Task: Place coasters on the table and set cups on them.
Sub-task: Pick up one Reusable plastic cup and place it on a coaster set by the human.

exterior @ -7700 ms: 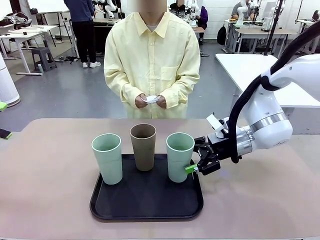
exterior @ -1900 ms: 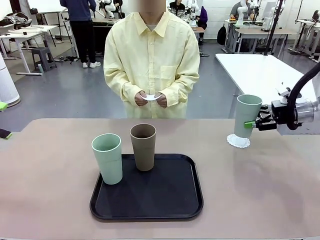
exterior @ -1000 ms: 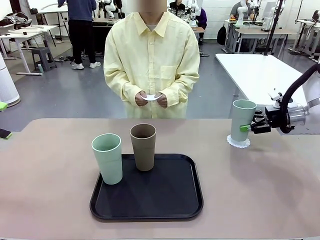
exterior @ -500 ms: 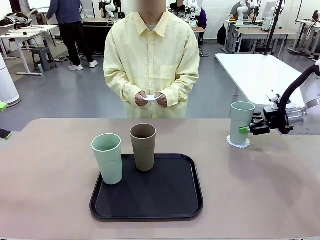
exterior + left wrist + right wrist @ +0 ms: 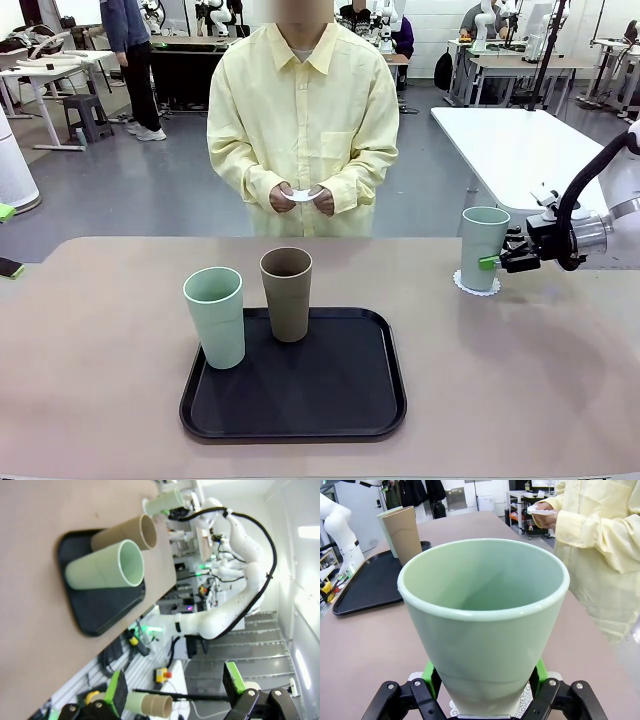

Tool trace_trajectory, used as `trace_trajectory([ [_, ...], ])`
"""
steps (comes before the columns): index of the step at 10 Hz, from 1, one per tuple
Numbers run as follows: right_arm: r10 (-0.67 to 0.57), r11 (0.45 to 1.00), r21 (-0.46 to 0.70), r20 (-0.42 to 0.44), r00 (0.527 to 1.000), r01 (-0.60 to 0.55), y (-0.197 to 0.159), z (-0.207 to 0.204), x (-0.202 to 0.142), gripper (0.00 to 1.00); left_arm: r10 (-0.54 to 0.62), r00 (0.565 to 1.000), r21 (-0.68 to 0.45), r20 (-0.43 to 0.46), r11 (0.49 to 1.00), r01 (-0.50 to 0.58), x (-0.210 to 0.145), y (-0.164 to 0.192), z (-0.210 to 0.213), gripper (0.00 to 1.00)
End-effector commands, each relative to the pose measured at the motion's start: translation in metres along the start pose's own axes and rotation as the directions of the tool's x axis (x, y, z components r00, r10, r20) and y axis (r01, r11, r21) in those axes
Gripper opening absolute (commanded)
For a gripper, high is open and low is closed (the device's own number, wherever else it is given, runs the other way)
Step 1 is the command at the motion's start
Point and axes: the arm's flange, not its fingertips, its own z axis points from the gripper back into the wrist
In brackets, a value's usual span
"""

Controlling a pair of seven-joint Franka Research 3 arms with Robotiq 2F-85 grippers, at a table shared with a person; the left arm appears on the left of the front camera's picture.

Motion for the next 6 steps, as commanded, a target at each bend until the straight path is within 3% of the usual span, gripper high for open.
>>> trace_trajectory([
  [1,-0.02,0.999,0.026,-0.043,0.999,0.021,-0.008,-0.001,-0.0021,1.0,-0.011,1.0,-0.008,0.004,1.0,0.011,-0.0006,-0.0007,0.0013,1.0],
  [6,0.005,1.0,0.017,-0.098,0.995,-0.003,-0.006,-0.0006,-0.0011,1.0,-0.011,1.0,-0.008,0.004,1.0,0.011,-0.0006,-0.0007,0.0013,1.0],
])
